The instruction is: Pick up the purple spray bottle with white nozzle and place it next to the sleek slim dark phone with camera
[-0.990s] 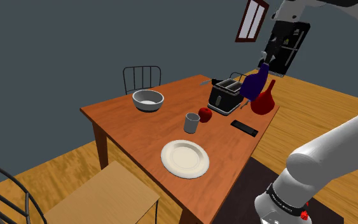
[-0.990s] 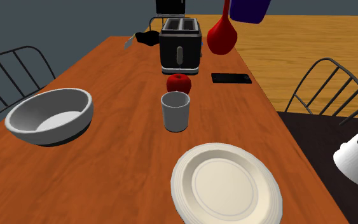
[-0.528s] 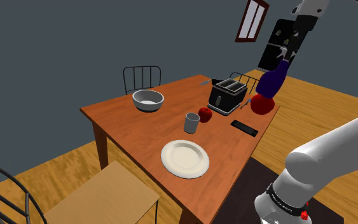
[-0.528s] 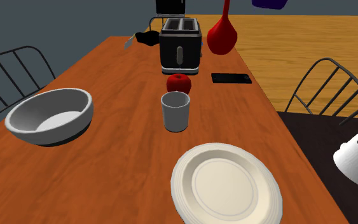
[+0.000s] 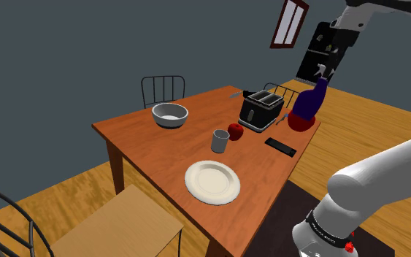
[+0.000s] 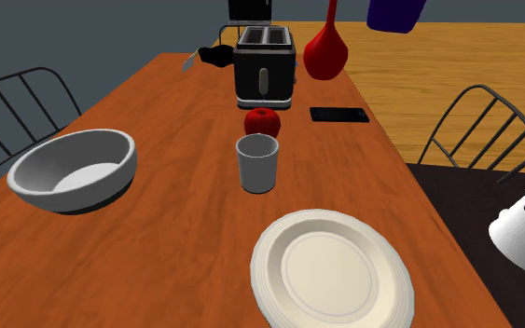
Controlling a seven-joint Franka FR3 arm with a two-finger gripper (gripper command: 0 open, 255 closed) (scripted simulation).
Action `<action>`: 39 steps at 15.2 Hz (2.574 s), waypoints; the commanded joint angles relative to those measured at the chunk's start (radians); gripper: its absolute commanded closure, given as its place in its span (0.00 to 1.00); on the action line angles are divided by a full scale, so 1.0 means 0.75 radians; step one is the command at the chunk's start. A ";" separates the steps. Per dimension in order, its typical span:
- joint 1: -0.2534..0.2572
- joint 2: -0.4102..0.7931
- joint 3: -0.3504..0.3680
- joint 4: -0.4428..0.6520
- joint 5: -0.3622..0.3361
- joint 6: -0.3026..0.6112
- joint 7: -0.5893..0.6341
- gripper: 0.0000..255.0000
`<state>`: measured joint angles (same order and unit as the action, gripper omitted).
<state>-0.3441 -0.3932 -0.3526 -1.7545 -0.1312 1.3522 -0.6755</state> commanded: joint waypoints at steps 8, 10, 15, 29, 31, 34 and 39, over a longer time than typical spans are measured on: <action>-0.011 -0.069 -0.001 -0.229 -0.019 0.162 0.017 1.00; -0.013 -0.081 -0.002 -0.275 -0.023 0.197 0.021 1.00; -0.019 -0.104 -0.007 -0.385 -0.032 0.284 0.027 1.00; -0.033 -0.131 -0.032 -0.656 -0.057 0.529 0.038 1.00; -0.034 -0.130 -0.037 -0.690 -0.060 0.565 0.039 1.00; -0.036 -0.126 -0.045 -0.741 -0.064 0.619 0.040 1.00; -0.039 -0.113 -0.059 -0.820 -0.072 0.711 0.040 1.00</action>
<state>-0.3732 -0.4788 -0.3949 -2.3571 -0.1837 1.8718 -0.6463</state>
